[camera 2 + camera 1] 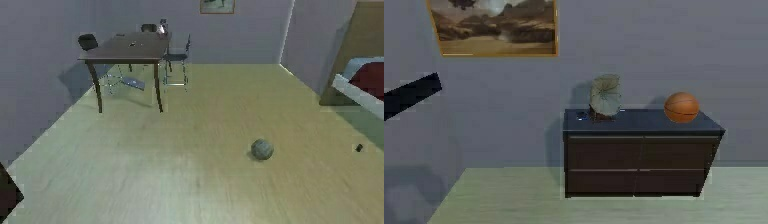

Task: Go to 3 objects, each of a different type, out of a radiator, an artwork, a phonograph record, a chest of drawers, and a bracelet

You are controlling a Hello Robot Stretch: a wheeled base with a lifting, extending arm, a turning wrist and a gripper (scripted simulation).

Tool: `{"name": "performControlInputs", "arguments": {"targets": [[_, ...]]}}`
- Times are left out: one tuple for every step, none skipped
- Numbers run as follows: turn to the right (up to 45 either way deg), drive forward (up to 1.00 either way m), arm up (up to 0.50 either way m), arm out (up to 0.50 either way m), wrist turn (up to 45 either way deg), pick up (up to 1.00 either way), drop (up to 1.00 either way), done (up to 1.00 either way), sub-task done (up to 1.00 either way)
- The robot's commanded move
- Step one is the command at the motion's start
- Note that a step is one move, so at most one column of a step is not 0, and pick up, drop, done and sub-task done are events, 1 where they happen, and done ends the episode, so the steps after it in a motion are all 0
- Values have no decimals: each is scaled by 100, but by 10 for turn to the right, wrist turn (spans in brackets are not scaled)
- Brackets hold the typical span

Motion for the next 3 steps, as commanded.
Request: {"name": "performControlInputs", "arguments": {"targets": [[0,45,0,0,0,0,0,0,0],[90,0,0,0,0,0,0,0,0],[0,0,0,0,0,0,0,100,0]]}}
